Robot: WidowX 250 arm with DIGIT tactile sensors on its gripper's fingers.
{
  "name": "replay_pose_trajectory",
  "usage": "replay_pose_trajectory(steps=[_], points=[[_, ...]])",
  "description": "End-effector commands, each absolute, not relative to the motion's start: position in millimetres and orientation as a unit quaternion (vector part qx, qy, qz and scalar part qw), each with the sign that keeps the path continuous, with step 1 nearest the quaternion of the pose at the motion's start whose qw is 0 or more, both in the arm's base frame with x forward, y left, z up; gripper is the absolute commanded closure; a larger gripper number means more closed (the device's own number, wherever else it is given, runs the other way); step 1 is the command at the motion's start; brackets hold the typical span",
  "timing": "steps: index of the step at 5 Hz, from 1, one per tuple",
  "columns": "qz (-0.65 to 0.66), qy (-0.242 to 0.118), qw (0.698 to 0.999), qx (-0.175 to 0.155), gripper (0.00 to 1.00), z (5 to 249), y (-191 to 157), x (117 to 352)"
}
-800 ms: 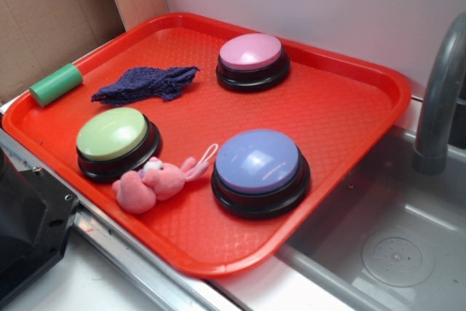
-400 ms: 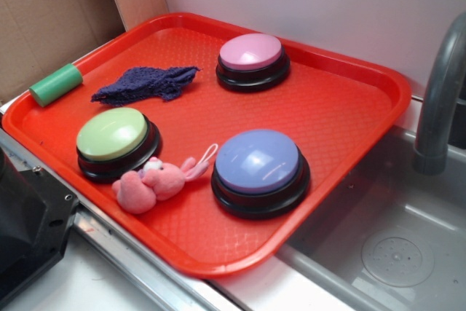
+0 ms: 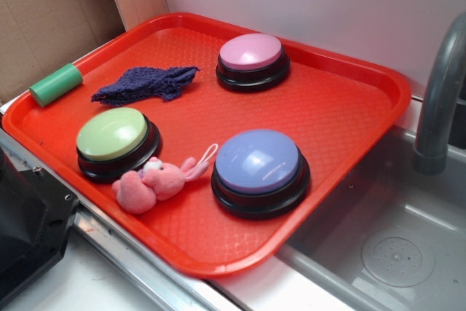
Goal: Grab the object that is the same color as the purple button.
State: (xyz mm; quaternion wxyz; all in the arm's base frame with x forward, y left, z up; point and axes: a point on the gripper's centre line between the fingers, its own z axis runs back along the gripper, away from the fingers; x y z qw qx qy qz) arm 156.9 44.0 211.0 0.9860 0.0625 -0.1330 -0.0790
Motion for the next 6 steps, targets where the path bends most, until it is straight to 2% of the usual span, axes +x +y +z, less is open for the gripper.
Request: replay_pose_trajectory(steps=[1,2,3,4,5,6], points=[[-0.206,-0.134,0.965,0.096,0.0,160,79,216],[-0.282,-0.111,0.949,0.088,0.0,131,72,239],[-0.318,-0.077,0.942,0.08,0.0,100,66,250],[-0.31,-0.044,0.943,0.115,0.0,64,72,253],[-0.306,-0.033,0.947,0.087,0.0,48,80,253],[-0.307,-0.007,0.948,0.088,0.0,31,84,247]])
